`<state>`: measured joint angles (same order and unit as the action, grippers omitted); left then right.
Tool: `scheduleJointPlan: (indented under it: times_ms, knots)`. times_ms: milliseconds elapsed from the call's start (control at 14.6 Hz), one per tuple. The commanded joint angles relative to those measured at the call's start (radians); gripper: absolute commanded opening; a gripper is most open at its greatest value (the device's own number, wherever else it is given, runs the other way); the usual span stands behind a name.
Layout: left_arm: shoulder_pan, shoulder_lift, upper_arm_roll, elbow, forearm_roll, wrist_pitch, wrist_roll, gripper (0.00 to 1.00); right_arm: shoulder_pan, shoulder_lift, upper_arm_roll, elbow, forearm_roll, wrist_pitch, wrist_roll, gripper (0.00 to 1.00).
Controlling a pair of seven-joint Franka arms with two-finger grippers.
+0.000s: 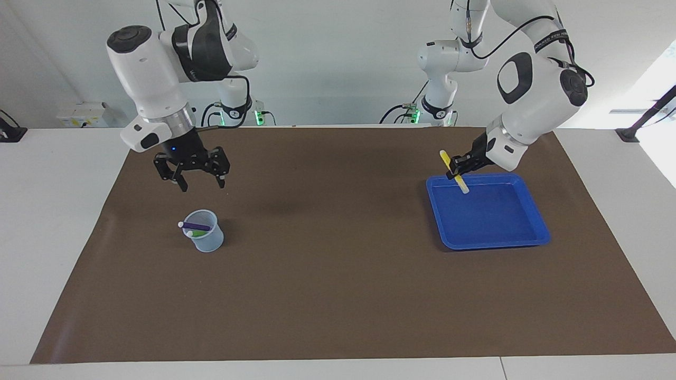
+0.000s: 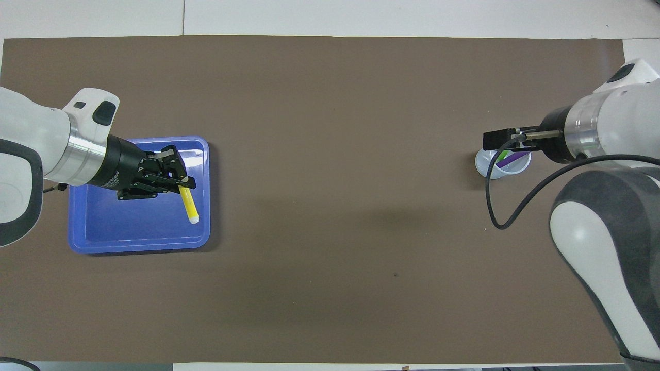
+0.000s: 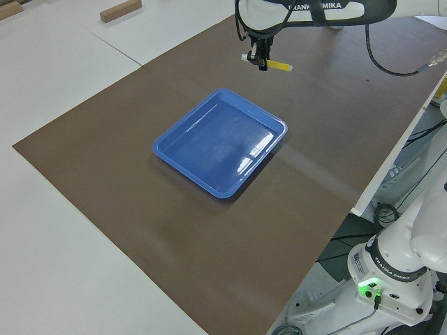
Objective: Right arm passes pens to left for tray arrangement
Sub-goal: 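Lower the yellow pen into the tray while the right gripper returns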
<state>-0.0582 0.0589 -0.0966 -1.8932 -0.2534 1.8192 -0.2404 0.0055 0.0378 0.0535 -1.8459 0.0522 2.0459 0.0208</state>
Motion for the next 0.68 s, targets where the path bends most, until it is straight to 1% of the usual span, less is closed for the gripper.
scheduleJointPlan:
  times_ms: [0, 205, 273, 342, 478, 546, 615]
  knots:
    - [0.03, 0.093, -0.003, -0.006, 0.124, 0.096, 0.131, 0.0, -0.005, 0.083, -0.023, 0.022, -0.018, 0.046, -0.031, 0.79]
    - [0.037, 0.168, -0.005, -0.006, 0.218, 0.172, 0.162, 0.0, -0.005, 0.137, -0.044, 0.019, -0.034, 0.097, -0.08, 0.77]
    - [0.034, 0.188, -0.005, -0.006, 0.226, 0.181, 0.161, 0.0, -0.005, 0.143, -0.044, 0.008, -0.038, 0.124, -0.084, 0.76]
    - [0.04, 0.2, -0.005, -0.009, 0.226, 0.195, 0.161, 0.0, -0.005, 0.155, -0.044, 0.007, -0.038, 0.126, -0.084, 0.74]
    - [0.043, 0.203, -0.005, -0.02, 0.226, 0.204, 0.158, 0.0, -0.005, 0.175, -0.044, 0.005, -0.038, 0.131, -0.082, 0.72]
    - [0.04, 0.2, -0.003, -0.027, 0.226, 0.203, 0.15, 0.0, -0.005, 0.186, -0.044, 0.002, -0.04, 0.146, -0.084, 0.7]
    - [0.038, 0.197, -0.005, -0.043, 0.226, 0.207, 0.145, 0.0, -0.005, 0.194, -0.044, -0.01, -0.04, 0.161, -0.084, 0.7]
